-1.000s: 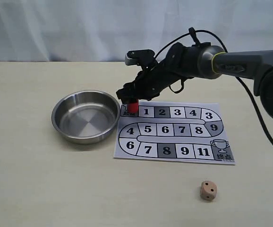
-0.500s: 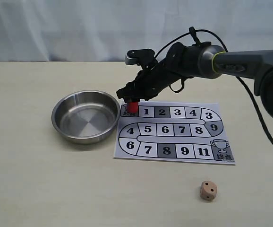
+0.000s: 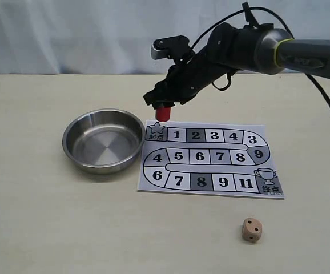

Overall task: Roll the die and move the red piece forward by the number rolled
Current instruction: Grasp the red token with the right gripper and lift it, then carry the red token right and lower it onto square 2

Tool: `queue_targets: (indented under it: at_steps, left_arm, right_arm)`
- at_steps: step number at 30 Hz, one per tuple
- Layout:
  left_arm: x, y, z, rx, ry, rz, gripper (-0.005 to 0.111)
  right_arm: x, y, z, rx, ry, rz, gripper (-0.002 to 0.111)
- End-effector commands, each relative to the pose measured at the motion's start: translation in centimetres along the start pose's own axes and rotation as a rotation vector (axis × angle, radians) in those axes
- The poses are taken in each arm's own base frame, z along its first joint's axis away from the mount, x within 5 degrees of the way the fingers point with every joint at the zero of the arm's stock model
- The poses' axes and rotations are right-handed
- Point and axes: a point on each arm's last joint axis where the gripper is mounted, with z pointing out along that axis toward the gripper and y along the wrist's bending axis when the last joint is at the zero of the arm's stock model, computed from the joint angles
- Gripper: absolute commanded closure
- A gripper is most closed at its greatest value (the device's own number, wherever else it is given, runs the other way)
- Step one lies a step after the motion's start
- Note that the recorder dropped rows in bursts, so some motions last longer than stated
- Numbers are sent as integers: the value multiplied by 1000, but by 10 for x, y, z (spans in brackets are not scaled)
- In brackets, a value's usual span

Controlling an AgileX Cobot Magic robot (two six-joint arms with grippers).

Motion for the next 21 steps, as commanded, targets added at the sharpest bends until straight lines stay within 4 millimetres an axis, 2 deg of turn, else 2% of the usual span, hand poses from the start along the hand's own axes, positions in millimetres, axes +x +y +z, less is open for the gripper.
queue_targets:
  at_steps: [1,12,21]
  left_arm:
    - [-3,0,0,1,-18,1,107]
    - [-3,0,0,1,-18,1,107]
    - [-3,0,0,1,-16,1,107]
  right_arm:
    - [1,-2,-5,27,36,-63,104]
    - [6,-10,-3,108,61,-69,104]
    - [24,-13,11,135,41,-41,104]
